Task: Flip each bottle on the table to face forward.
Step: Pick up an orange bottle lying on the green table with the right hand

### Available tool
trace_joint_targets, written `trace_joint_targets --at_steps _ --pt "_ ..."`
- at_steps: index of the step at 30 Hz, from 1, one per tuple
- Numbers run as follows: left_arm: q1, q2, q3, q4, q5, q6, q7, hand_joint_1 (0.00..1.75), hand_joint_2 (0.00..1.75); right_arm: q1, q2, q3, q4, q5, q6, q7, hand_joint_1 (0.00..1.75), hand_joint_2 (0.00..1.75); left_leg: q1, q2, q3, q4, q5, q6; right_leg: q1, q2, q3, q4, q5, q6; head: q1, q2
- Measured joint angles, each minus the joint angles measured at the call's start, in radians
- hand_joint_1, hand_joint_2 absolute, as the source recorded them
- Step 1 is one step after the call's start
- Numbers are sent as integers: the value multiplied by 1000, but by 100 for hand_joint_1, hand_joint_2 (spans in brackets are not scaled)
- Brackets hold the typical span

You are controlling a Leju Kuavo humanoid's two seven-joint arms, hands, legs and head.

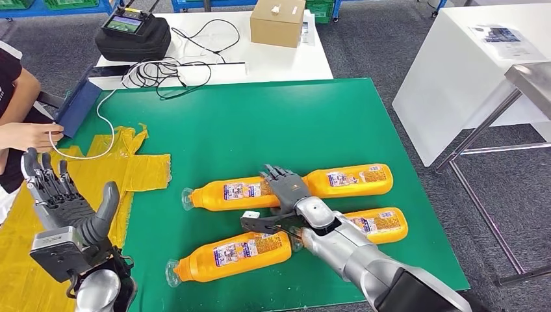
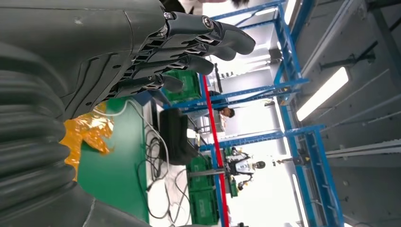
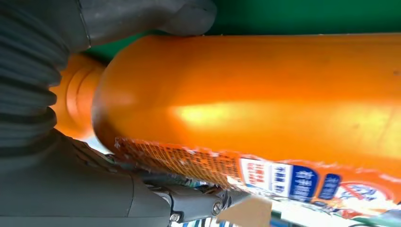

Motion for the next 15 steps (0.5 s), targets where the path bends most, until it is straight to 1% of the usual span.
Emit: trace_joint_targets --at_steps 2,7,15 --pt "5 0 5 -1 0 -10 2 0 175 -7 4 13 9 39 1 26 175 175 0 0 1 0 0 0 0 0 1 0 0 0 0 0" --pt "17 0 11 -1 10 -43 7 0 175 -15 16 40 27 121 -28 64 175 175 0 0 2 0 0 0 0 0 1 0 0 0 0 0" --pt "18 0 12 -1 23 -71 4 0 175 -24 24 48 39 184 -56 75 175 175 0 0 2 0 0 0 0 0 1 0 0 0 0 0"
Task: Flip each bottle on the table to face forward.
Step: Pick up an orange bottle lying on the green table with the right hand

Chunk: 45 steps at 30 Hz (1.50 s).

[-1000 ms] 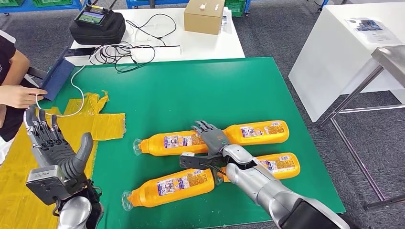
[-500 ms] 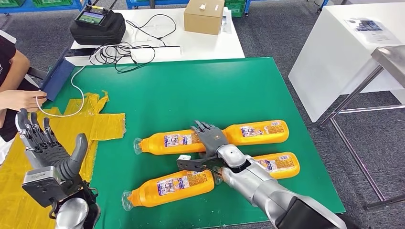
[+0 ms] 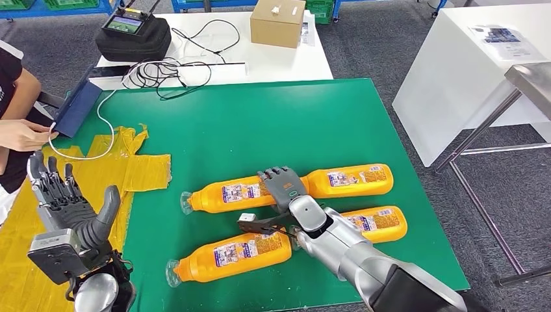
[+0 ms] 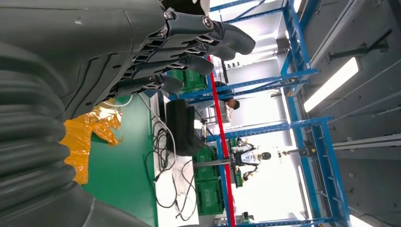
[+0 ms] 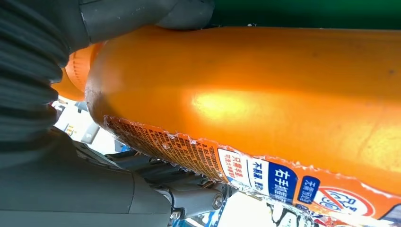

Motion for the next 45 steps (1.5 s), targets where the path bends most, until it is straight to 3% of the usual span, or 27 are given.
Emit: trace_joint_targets --at_steps 8,14,17,20,22,24,29,40,45 --pt "4 0 1 0 1 -17 0 0 175 8 0 -19 1 39 -104 37 175 175 0 0 -1 0 0 0 0 0 0 0 0 0 0 0" --pt "27 0 2 -12 -2 -38 8 0 175 66 -11 -120 -44 -12 -367 49 175 175 0 0 -2 0 0 0 0 0 -1 0 0 0 0 0" --pt "39 0 2 -21 -9 -59 14 0 175 115 -11 -221 -122 -156 -437 -68 175 175 0 -1 -2 0 0 0 0 0 -1 0 0 0 0 0" --pt "53 0 -6 -27 -15 -124 31 0 175 210 10 -373 -292 -343 -454 -287 175 175 0 -1 -4 0 0 0 1 -1 -2 0 -1 0 0 0" --pt "58 0 -26 -29 -16 -185 49 0 175 277 36 -471 -432 -459 -453 -400 175 175 1 -2 -5 0 0 0 1 -1 -4 0 -1 0 0 0" --pt "56 0 -56 -29 -12 -243 73 0 175 332 59 -530 -561 -570 -446 -455 175 175 1 -3 -5 0 -1 0 1 -2 -4 0 -1 0 0 0" --pt "36 6 -135 -20 8 -347 119 0 175 432 93 -576 -800 -801 -370 -547 175 175 0 -1 -5 0 -1 0 0 -2 -5 0 -1 0 0 0" --pt "22 15 -193 -3 14 -371 128 0 175 491 108 -581 -955 -864 -309 -560 173 175 0 0 -5 0 -1 0 0 -1 -5 0 -1 0 0 0" --pt "16 17 -216 -2 25 -387 128 0 175 496 107 -559 -961 -980 -64 -527 174 175 0 0 -5 0 -1 0 0 -1 -5 0 -1 0 0 0"
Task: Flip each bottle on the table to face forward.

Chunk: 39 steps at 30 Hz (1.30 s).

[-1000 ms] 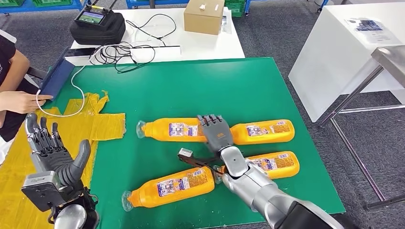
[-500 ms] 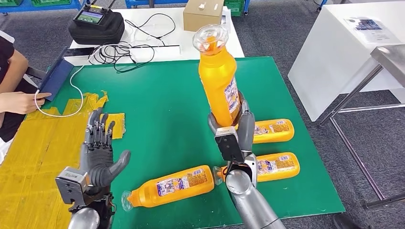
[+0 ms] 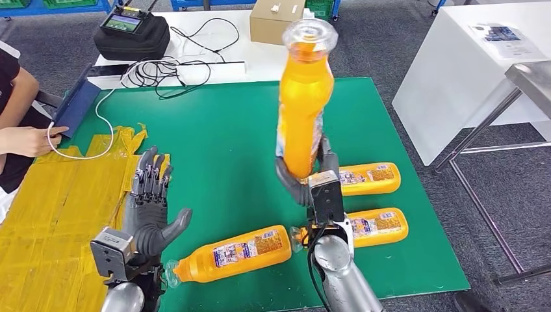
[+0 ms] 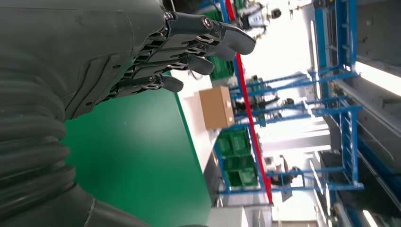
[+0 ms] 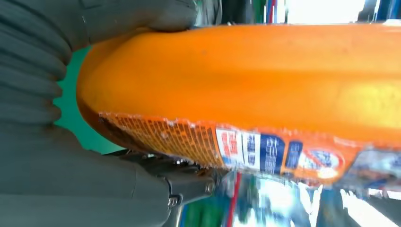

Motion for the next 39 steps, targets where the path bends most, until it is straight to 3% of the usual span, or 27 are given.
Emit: trace_joint_targets --at_steps 3,10,16,21,22,25,26,39 --pt "-4 0 -16 0 4 1 -3 0 175 4 0 54 15 27 96 8 175 175 0 0 0 0 0 0 0 0 0 0 0 0 0 0" --pt "-16 0 -33 0 7 6 -7 0 175 3 -1 187 100 95 150 21 174 175 1 0 0 0 0 0 1 0 0 0 0 0 0 0" --pt "-21 0 -35 0 53 -13 -22 0 175 -26 -13 292 213 172 271 39 175 175 1 -1 0 0 0 0 1 0 0 0 0 0 0 0" --pt "-19 5 -29 3 64 -17 -26 1 175 -81 -27 357 306 204 279 30 175 175 1 0 0 0 0 0 1 0 0 0 0 0 0 0" --pt "-18 6 -25 6 65 -17 -26 28 175 -89 -28 364 318 210 274 29 175 175 1 1 0 0 0 0 1 0 0 0 0 0 0 0" --pt "-16 6 -17 14 73 -10 -31 158 175 -109 -30 381 345 227 265 35 175 175 1 1 0 0 0 0 1 0 -1 0 0 0 0 0" --pt "-15 6 -14 16 78 -6 -35 175 175 -114 -31 386 352 231 262 37 175 175 1 1 0 0 0 0 1 0 -1 0 0 0 0 0" --pt "-12 6 -2 17 98 9 -49 175 175 -128 -36 408 396 244 218 43 175 175 1 1 0 0 0 0 1 0 -1 0 0 0 0 0"
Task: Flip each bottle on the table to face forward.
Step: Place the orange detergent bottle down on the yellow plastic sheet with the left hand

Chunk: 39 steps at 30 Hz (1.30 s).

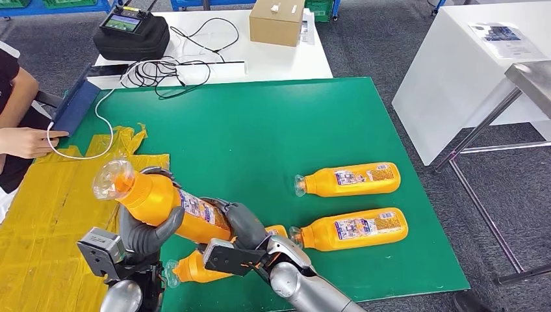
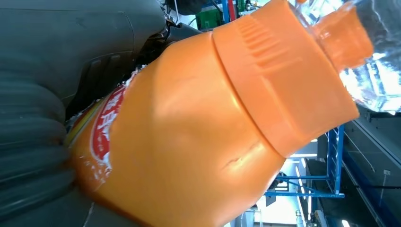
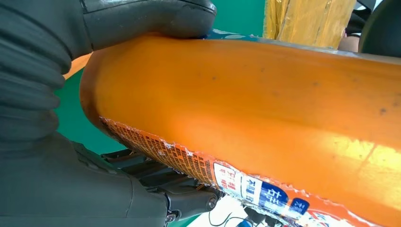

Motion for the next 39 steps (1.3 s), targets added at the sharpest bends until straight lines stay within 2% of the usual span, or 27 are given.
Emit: trace_joint_targets --at_steps 1,2,5,6,9,12,16,19,25,27,29,32,35,37,39 --pt "0 0 0 0 0 1 0 175 175 0 0 1 1 0 -2 0 175 175 0 0 0 0 0 0 0 0 0 0 0 0 0 0" --pt "0 0 0 0 0 3 0 175 175 1 0 2 1 0 -6 -1 164 175 0 0 0 0 0 0 0 0 0 0 0 0 0 0" --pt "0 0 0 0 -3 5 -2 175 175 14 2 2 -6 -1 -37 -6 34 175 0 0 0 0 0 0 0 0 0 0 0 0 0 0" --pt "-1 0 0 0 -8 7 -2 175 175 23 2 1 -15 -1 -51 -8 0 175 0 0 0 0 0 0 0 0 0 0 0 0 0 0" --pt "-5 0 0 -2 -59 30 -2 175 175 62 2 -7 -71 5 -98 -13 0 175 0 0 0 0 0 0 0 0 0 0 0 0 0 0" --pt "-18 5 0 -2 -233 98 32 175 175 105 -4 -24 -172 25 -131 -8 0 175 0 -1 -1 0 0 0 0 0 0 0 0 0 0 0" --pt "-43 39 13 -1 -483 149 102 175 175 144 -26 -63 -323 81 -134 39 0 175 0 -1 -1 0 0 0 0 0 0 0 0 0 0 0" --pt "-55 64 38 -1 -563 153 126 175 175 167 -44 -92 -406 107 -123 58 0 175 0 0 0 0 0 0 0 0 0 0 0 0 0 0" --pt "-63 82 58 -3 -594 159 136 175 175 188 -60 -116 -476 116 -121 61 0 175 0 0 0 0 0 0 0 0 1 0 0 0 0 0" --pt "-67 89 59 -3 -683 188 170 175 175 191 -63 -120 -488 122 -119 62 0 175 0 -1 0 0 0 0 0 0 0 0 0 0 0 0" --pt "-83 108 59 1 -860 234 231 175 175 194 -71 -124 -501 129 -101 69 0 175 0 -1 0 0 0 0 0 0 0 0 0 0 0 0" --pt "-141 145 52 38 -1160 267 338 175 175 190 -94 -124 -509 140 -48 78 0 175 0 -1 0 0 0 0 0 0 0 0 0 0 0 0" --pt "-241 195 3 156 -1404 259 466 175 175 167 -122 -108 -505 126 20 41 0 175 0 -1 0 0 2 -1 0 0 1 0 1 0 0 0" --pt "-324 229 -71 287 -1466 254 545 175 175 142 -141 -84 -500 105 59 7 0 175 0 -1 0 0 3 -1 0 0 1 0 2 -1 0 0" --pt "-394 251 -139 442 -1477 259 574 175 175 115 -166 -55 -494 93 88 -15 0 175 0 -1 1 0 3 -1 0 0 1 0 3 -2 0 0"
